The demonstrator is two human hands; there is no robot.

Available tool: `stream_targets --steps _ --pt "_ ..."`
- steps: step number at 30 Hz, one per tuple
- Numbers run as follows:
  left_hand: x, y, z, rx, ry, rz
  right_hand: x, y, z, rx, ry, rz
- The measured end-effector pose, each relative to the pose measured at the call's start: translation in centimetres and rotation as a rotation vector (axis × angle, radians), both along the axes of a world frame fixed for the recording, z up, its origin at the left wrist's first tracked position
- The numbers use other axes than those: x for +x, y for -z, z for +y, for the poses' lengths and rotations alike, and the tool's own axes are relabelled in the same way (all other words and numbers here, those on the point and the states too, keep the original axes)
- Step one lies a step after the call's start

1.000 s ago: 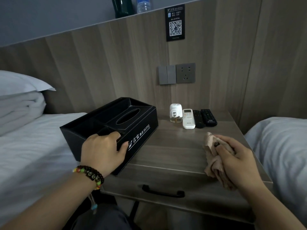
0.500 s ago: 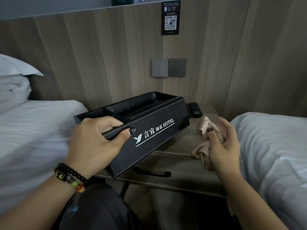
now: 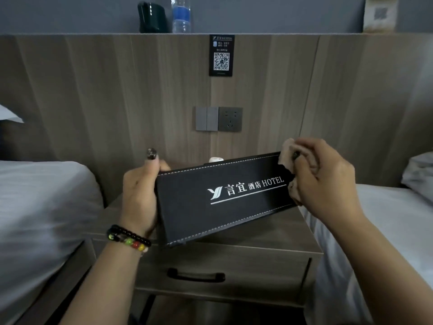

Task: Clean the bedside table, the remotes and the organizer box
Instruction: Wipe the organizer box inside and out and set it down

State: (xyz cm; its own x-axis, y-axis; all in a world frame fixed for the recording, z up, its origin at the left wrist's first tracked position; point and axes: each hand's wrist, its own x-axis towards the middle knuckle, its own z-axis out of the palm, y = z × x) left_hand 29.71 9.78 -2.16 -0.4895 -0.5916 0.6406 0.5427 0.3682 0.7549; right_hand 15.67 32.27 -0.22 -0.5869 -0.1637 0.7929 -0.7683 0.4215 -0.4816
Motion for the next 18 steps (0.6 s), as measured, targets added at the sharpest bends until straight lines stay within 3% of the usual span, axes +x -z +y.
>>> stream_targets --steps 3,10,18 --pt "-0.5 0.7 0.0 0.059 0.083 0.076 -0.4 0.2 -1.2 0.032 0.047 0.047" --pt "-1.0 1.4 -1.3 -0.089 0.045 0.129 -0.3 -0.4 -3.1 0.115 0.089 0.081" --pt "-1.5 1.8 -0.7 -0.142 0.014 0.222 7.7 -0.2 -6.9 0.173 -0.198 0.240"
